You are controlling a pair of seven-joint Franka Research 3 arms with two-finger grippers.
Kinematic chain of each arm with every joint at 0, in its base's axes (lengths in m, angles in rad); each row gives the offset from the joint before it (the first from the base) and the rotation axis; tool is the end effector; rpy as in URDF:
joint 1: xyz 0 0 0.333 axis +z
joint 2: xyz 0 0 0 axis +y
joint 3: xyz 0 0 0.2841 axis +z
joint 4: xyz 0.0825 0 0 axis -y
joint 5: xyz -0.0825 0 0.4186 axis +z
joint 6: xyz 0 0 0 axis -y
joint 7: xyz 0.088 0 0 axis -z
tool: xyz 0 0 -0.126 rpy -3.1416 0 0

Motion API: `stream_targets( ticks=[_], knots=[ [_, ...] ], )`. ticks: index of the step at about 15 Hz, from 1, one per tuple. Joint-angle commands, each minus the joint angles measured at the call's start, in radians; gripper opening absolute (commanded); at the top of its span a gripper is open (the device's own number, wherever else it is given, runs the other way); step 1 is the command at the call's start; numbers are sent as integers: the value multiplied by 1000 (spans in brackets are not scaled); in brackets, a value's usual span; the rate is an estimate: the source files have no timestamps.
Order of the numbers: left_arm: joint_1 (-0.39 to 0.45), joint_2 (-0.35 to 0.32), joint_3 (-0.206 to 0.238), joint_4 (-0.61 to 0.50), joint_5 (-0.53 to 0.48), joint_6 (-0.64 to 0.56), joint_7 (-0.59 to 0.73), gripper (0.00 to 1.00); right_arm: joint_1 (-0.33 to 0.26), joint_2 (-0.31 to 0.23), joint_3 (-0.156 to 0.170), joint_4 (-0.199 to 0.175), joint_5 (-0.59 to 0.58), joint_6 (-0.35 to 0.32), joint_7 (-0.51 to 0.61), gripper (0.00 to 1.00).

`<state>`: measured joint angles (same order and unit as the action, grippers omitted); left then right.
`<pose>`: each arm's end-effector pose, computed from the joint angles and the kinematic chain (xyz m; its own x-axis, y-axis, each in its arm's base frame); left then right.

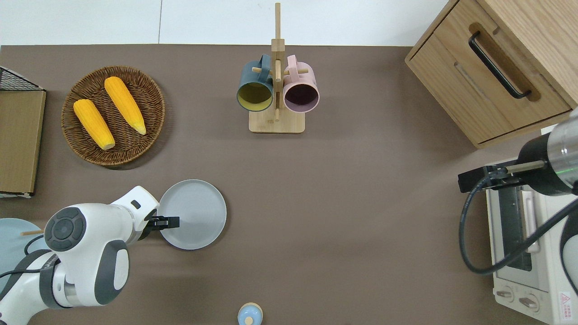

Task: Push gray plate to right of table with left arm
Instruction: 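Move the left gripper down beside the gray plate's edge nearest the robot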

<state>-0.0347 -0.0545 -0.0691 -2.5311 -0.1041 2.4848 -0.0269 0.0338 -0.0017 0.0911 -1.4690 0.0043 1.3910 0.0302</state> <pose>0.4766 -0.0499 0.2174 1.0000 0.0055 0.0041 0.0053 -0.9982 0.0605 0.5635 0.0714 0.6102 0.9926 0.0949 -0.0763 0.0951 -0.9955 -0.0018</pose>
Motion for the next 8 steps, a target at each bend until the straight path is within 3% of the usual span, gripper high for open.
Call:
stream_targets(
  ticks=[1,4,6,8],
  knots=[
    [-17,5,9,-14,-9,29,-15,440,-11,-8,6,-1,8,-12,-1,983],
    [-16,4,9,-14,-9,29,-15,119,-11,-8,6,1,8,-12,-1,983],
    [-16,8,9,-12,-9,29,-15,6,-11,-8,6,-1,8,-12,-3,983],
    [-16,8,9,-12,-11,29,-15,0,-11,-8,4,-1,8,-12,-3,983]
  ],
)
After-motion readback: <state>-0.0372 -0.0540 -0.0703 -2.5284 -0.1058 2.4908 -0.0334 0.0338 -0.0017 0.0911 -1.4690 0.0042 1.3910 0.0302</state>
